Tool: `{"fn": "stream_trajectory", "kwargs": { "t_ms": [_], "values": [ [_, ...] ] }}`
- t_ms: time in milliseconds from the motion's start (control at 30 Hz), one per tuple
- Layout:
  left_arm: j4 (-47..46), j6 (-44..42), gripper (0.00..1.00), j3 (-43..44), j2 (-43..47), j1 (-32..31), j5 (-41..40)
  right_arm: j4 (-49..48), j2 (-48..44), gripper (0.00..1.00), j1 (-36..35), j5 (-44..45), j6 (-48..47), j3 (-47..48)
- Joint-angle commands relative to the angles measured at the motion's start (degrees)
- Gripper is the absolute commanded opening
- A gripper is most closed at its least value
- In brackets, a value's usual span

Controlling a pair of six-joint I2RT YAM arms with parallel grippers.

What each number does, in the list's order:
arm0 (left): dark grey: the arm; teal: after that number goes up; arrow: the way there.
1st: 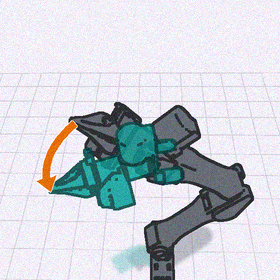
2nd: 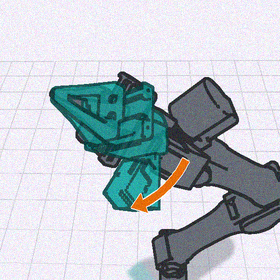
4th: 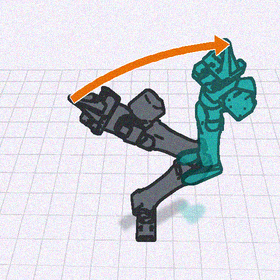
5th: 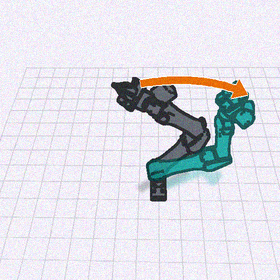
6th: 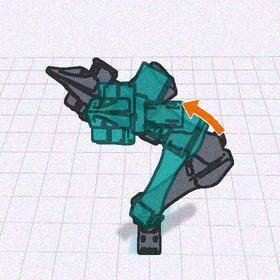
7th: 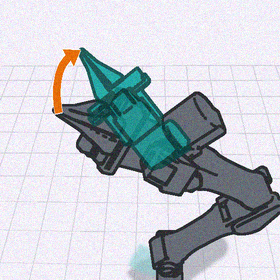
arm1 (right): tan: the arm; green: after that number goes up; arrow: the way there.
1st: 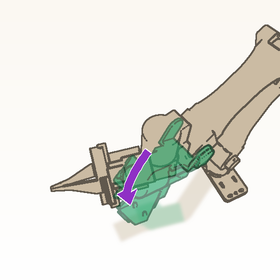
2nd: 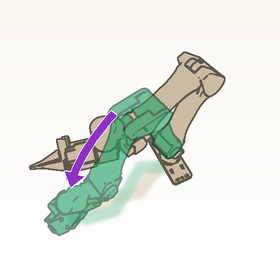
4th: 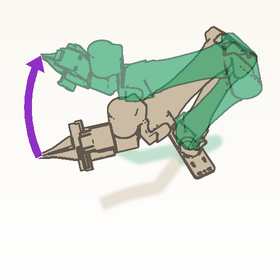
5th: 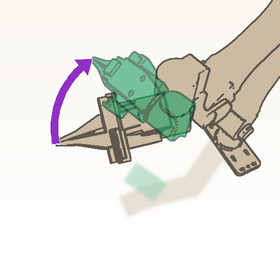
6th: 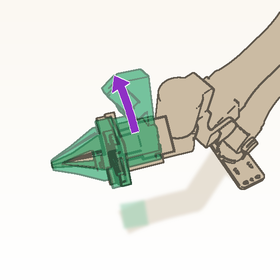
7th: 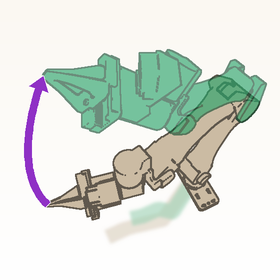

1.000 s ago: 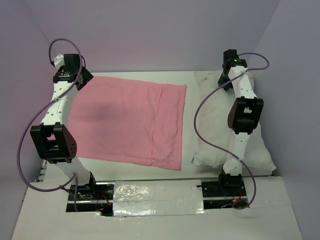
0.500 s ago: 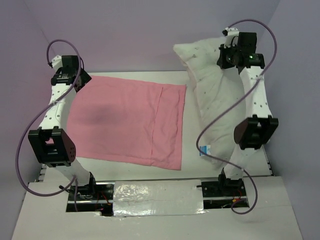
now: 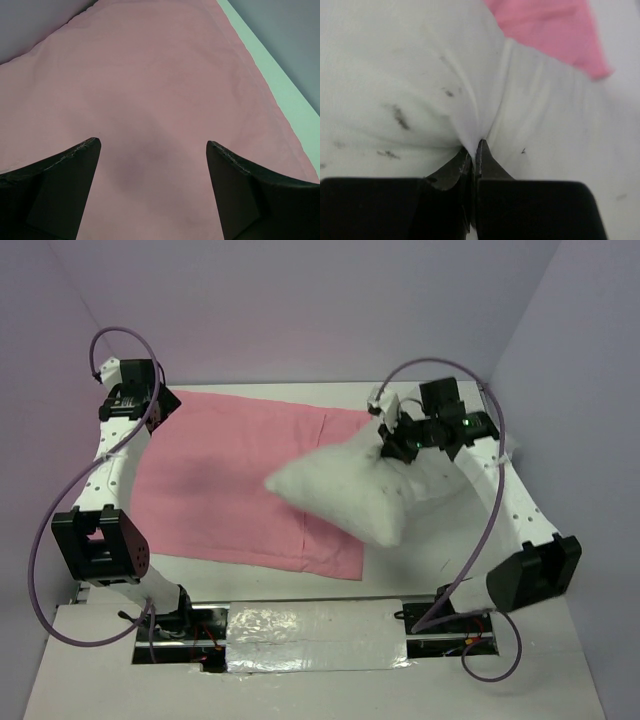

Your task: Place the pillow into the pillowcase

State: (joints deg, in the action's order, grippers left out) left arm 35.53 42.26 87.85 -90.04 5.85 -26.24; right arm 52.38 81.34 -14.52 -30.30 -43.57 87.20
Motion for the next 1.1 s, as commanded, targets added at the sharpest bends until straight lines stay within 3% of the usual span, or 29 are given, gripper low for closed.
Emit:
{"fn": "stream_trajectory", "kwargs": {
  "t_ms": [0,133,267,367,467,600,800,967,1033,1067],
  "values": [
    [-0.8,-0.2,0.99,0.1,0.0,0.3,0.1,-15.9,-12.1,0.0,3.4,6.8,12.4,-9.9],
    [-1.5,-0.4,0.99,0.1,0.0,0.2,1.4,-25.6,-20.3,0.0,3.9,19.0,26.1,-17.3],
    [-1.8,-0.5,0.99,0.5,-0.1,0.3,2.4,-25.9,-24.3,0.0,3.7,29.7,34.1,-15.7],
    [-2.0,-0.6,0.99,0.6,-0.1,0.3,3.5,-24.4,-25.8,0.0,3.6,46.2,41.6,-12.7],
    [-2.0,-0.5,0.99,0.5,0.0,0.3,3.7,-21.1,-26.8,0.0,2.1,54.9,47.9,-9.9],
    [-2.6,-0.6,0.99,-0.6,0.9,0.3,3.4,-22.7,-26.5,0.0,-2.3,53.1,44.1,-12.1],
    [-3.3,-0.2,0.99,0.6,-0.3,0.3,5.8,-29.2,-24.2,0.0,-2.7,33.1,41.7,-25.3],
    [-2.1,-1.1,0.99,3.1,-2.5,0.3,4.9,-30.1,-23.8,0.0,-2.8,32.5,45.0,-33.9],
    [-2.1,-1.2,0.99,3.7,-3.3,0.3,5.1,-31.0,-22.9,0.08,-2.8,30.4,46.4,-36.2],
    [-2.2,-1.6,0.99,3.9,-3.4,0.3,5.1,-32.1,-22.5,0.19,-2.9,28.4,47.0,-37.3]
  ]
}}
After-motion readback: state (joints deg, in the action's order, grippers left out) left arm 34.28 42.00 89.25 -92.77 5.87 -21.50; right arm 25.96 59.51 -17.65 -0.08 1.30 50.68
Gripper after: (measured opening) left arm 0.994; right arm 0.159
